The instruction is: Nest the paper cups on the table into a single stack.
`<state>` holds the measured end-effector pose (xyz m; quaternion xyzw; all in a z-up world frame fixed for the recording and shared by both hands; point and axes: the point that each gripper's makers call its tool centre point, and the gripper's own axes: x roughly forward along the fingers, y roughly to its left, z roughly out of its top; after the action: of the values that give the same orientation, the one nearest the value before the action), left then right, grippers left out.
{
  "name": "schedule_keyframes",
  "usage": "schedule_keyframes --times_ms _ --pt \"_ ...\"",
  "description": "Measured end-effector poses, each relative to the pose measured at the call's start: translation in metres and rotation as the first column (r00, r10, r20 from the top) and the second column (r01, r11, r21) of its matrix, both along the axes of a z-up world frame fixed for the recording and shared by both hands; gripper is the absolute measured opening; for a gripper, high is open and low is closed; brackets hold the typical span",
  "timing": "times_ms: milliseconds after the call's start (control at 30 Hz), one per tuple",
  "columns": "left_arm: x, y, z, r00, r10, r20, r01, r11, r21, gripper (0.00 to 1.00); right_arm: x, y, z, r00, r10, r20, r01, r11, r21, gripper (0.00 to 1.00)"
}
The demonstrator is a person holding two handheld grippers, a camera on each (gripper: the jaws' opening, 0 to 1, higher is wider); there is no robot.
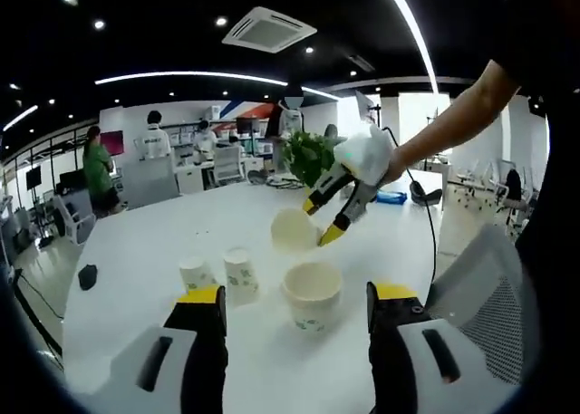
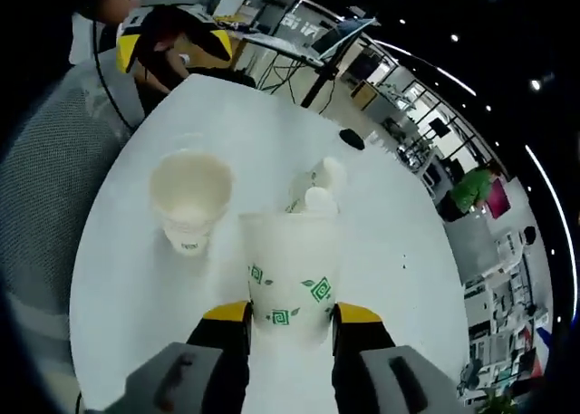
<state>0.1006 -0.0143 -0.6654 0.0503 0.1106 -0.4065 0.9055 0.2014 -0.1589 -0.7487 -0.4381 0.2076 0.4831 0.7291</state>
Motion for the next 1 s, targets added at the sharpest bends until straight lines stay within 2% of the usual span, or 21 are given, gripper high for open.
schedule_keyframes --times_ms 167,333,567,800,1000 --pt "0.011 -0.013 0.011 0.999 -0.05 0.02 0.05 0.999 0.001 0.56 -0.006 0.006 0.008 0.999 -0.039 -0.032 0.041 0.996 0.079 0.33" --pt "0.017 -0.023 0.022 0.996 -0.089 0.028 0.089 0.996 -0.003 0.5 -0.013 0.012 0.015 0.993 -0.086 -0.081 0.098 0.981 0.164 0.33" --pt "0.024 -0.043 0.04 0.987 -0.158 0.002 0.158 0.986 -0.055 0.4 -0.024 0.024 0.026 0.978 -0.141 -0.154 0.181 0.939 0.291 0.33" --pt "0.022 -0.06 0.043 0.968 -0.25 0.006 0.25 0.968 -0.005 0.31 -0.041 0.037 0.028 0.975 -0.13 -0.18 0.184 0.927 0.327 0.33" --pt "0.017 -0.07 0.037 0.943 -0.333 -0.001 0.333 0.941 0.057 0.27 -0.053 0.045 0.028 0.972 -0.116 -0.204 0.182 0.922 0.343 0.33"
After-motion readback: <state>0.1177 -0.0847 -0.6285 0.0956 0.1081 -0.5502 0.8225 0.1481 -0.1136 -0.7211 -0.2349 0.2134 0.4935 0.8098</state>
